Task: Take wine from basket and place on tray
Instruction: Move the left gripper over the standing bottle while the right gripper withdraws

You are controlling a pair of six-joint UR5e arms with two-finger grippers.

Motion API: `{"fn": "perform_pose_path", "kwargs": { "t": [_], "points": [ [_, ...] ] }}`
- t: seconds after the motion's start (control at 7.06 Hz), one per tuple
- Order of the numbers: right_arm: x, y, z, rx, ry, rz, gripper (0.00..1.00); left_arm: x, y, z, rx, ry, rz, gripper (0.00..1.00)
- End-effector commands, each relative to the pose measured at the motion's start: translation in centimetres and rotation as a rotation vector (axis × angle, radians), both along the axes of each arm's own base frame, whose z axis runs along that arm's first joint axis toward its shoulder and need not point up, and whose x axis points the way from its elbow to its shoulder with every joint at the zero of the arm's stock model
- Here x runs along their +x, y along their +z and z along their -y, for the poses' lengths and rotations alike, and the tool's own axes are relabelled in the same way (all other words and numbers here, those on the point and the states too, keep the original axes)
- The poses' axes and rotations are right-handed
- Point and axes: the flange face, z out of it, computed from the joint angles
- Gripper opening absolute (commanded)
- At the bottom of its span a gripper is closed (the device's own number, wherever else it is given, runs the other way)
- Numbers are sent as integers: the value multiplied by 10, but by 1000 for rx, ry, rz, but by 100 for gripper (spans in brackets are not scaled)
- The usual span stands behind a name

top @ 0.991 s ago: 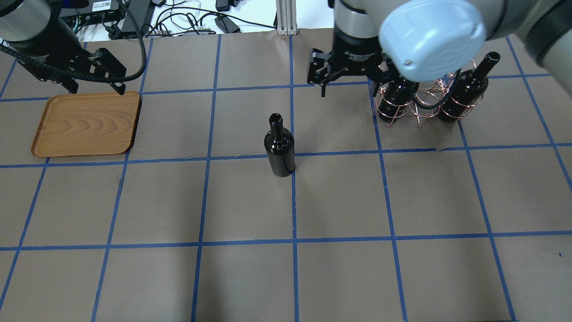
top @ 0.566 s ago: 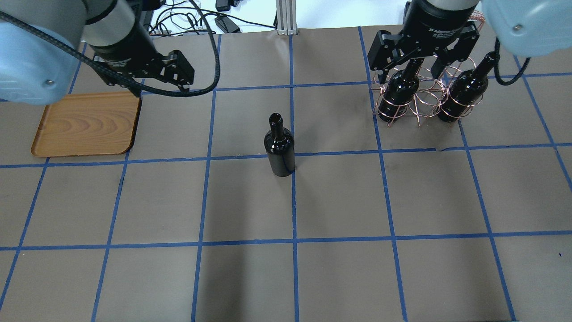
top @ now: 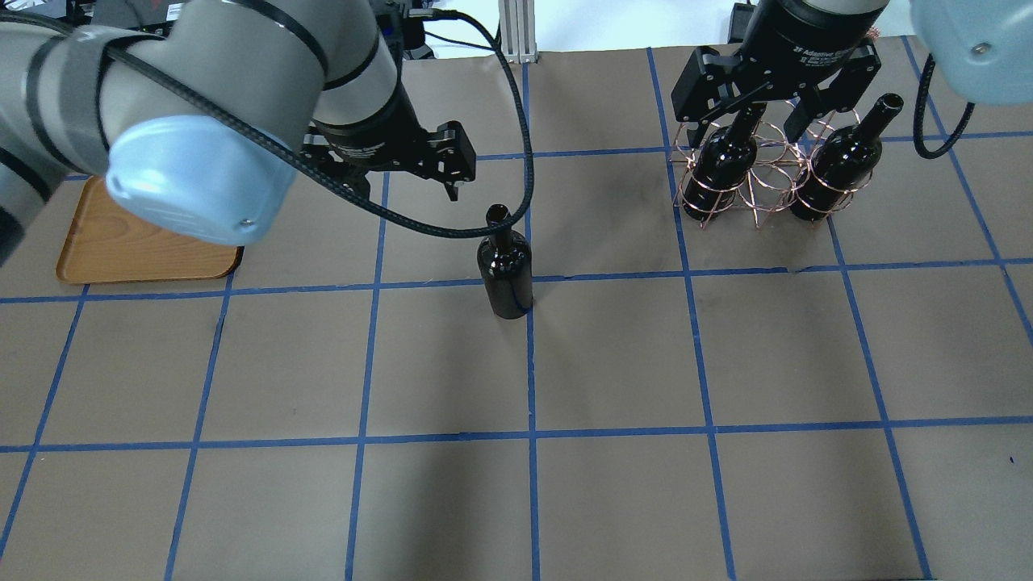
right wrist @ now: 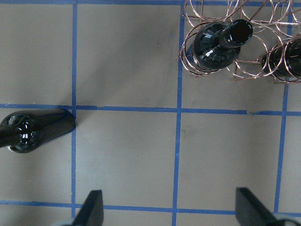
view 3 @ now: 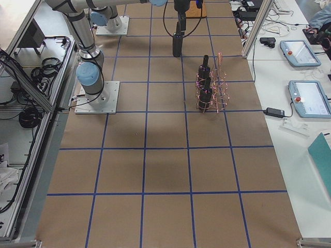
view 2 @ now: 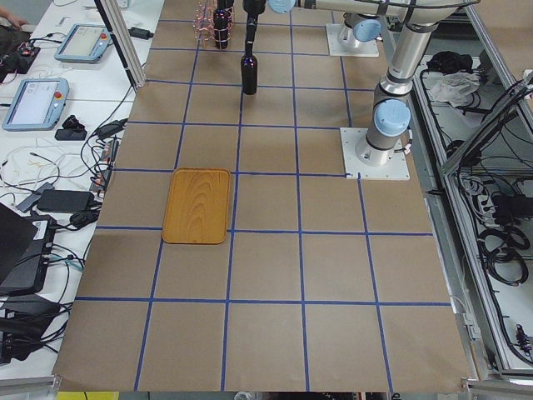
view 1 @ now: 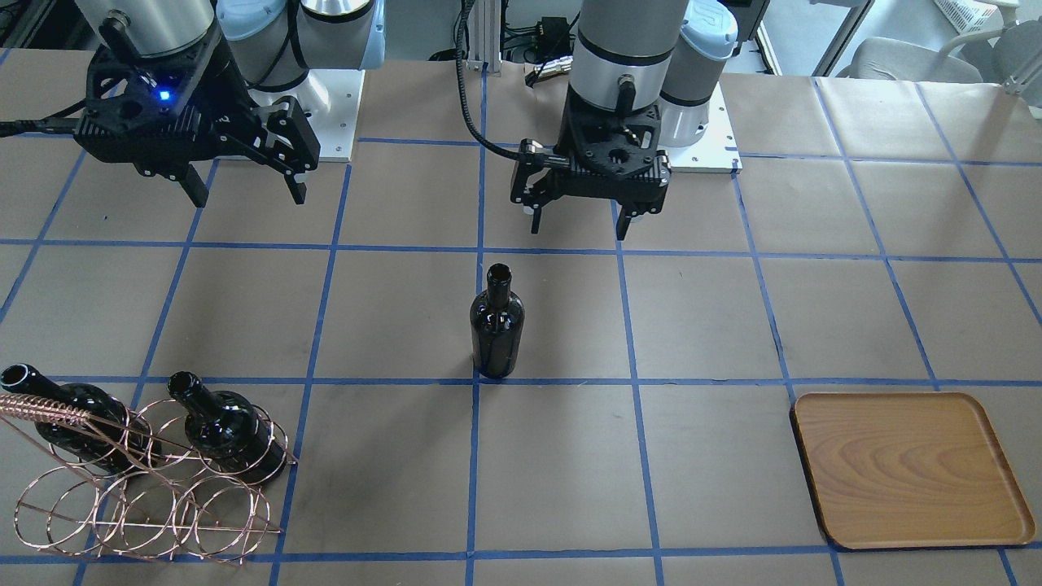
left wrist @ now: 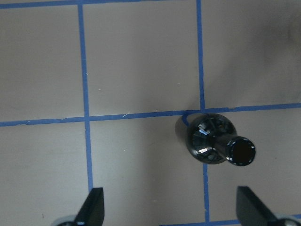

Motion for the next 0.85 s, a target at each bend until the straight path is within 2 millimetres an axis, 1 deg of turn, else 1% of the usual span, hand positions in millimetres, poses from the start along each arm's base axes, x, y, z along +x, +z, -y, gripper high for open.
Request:
{"fn": "perform_pose_path", "kwargs": {
  "t": [0.0, 0.14, 0.28, 0.42, 0.57, 0.71],
  "points": [
    [-1, 0, -2, -1, 4, -9, 100, -40, -30, -2, 21, -26, 2, 100],
    [-1, 2, -4, -7, 6, -13, 100, -51, -42, 4, 12, -31, -4, 100],
    [-1, 2, -5, -8, 6, -16, 100, -57, -58, 11, 24, -39, 0, 100],
    [-4, 9, -9, -19, 4, -43, 100, -62, -72, 19, 22, -40, -2, 100],
    [-9, 12, -11, -21, -1, -92, 100, -65, -85, 24, 37, -49, -4, 98],
    [-7, 9, -11, -14, -2, -77, 100, -66, -88, 25, 44, -58, -3, 88]
  ]
}}
